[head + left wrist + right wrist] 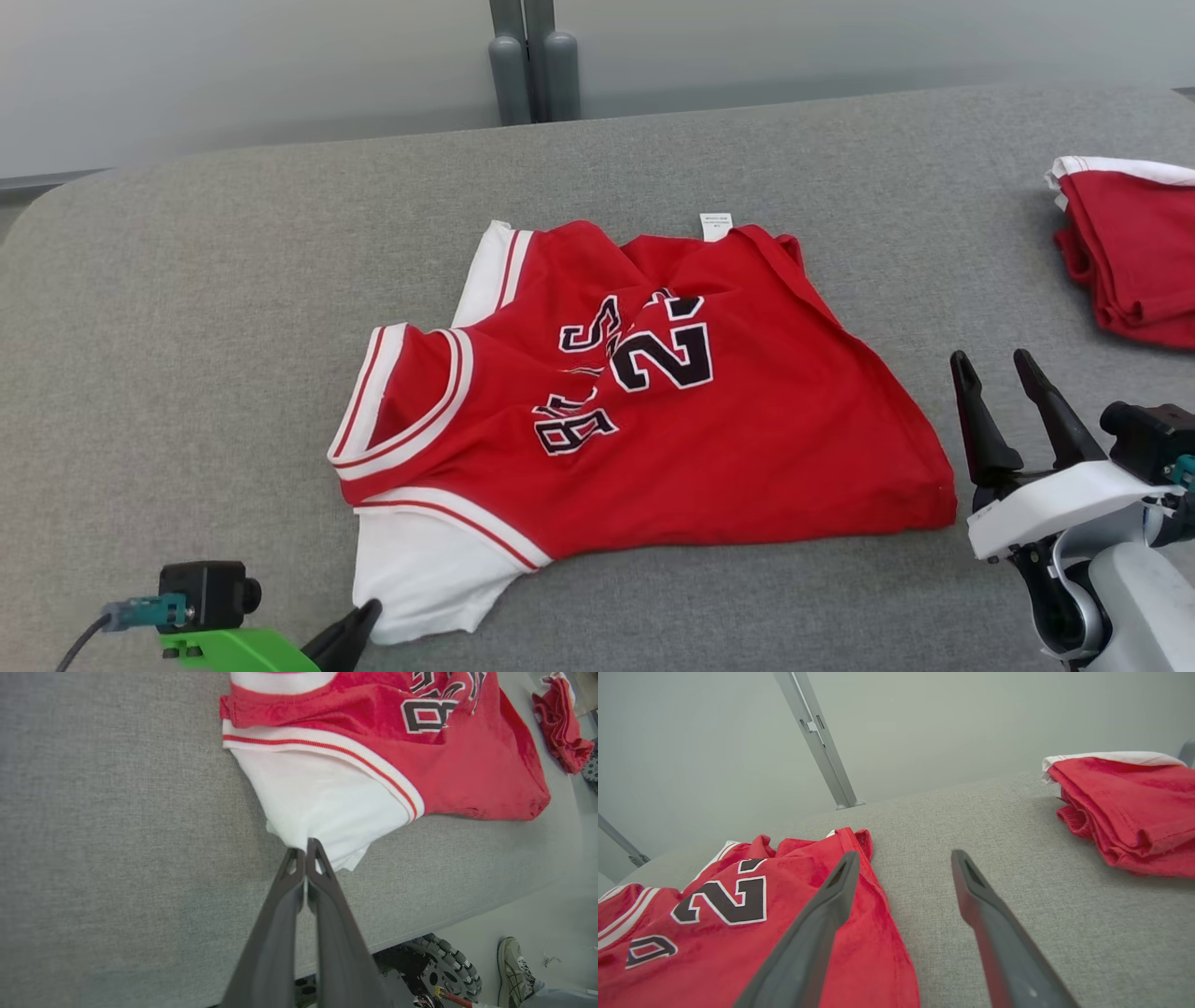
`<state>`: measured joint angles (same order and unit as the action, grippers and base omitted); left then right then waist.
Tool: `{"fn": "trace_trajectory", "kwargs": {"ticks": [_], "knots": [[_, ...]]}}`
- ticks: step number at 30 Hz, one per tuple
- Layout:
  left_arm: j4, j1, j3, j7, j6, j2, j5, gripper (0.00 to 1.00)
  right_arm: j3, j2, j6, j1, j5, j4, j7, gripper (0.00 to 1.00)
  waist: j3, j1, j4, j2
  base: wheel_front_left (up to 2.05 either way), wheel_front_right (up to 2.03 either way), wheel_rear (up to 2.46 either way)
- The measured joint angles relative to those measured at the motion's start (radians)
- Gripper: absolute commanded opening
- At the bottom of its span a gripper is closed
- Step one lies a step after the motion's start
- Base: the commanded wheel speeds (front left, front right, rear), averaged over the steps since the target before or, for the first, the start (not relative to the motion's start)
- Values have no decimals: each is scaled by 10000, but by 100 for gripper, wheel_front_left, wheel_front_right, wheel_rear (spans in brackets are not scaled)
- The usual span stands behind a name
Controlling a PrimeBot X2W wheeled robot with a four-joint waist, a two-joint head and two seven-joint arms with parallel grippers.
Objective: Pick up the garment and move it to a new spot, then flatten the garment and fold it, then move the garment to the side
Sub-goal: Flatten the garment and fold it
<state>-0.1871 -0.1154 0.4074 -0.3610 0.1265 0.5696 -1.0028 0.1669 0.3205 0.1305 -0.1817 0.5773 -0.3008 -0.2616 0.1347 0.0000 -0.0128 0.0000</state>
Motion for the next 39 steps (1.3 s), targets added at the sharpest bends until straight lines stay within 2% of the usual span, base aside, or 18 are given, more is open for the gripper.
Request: {"fn": "trace_trajectory", "kwargs": {"ticks": [1,2,7,14,19,26,28,33,39], "knots": [[199,-16,35,0,15,-94,-59,43,33,2,0,-25,0,-44,2,100,6,0,27,0,0,0,0],[410,-35,107,-19,15,-198,-104,100,52,4,0,-52,0,-73,2,100,6,0,46,0,0,0,0],[1542,-9,347,380,-77,-516,127,100,130,40,0,-102,0,-201,2,100,-62,-1,99,0,0,0,0],[1388,92,-242,1845,-17,-368,890,100,81,104,0,-97,-4,-224,4,100,-147,0,242,0,0,0,0],[1193,293,-577,3283,113,-322,1755,100,128,15,0,-92,-33,-211,2,100,-263,0,280,0,0,0,0],[1358,307,-1072,5613,337,-748,2677,100,-92,-268,0,27,-178,17,0,100,-627,0,199,0,0,0,0],[1300,355,-1361,5992,508,-786,3095,100,-192,-364,0,58,-265,238,0,100,-746,0,137,0,0,0,0],[863,416,-2077,6192,779,-1200,4019,100,-291,-575,0,184,-464,614,-2,100,-984,0,9,0,0,0,0],[851,41,-2452,6236,476,-2044,4976,100,-418,-1001,0,361,-1020,744,-2,100,-1265,0,-86,0,0,0,0]]}}
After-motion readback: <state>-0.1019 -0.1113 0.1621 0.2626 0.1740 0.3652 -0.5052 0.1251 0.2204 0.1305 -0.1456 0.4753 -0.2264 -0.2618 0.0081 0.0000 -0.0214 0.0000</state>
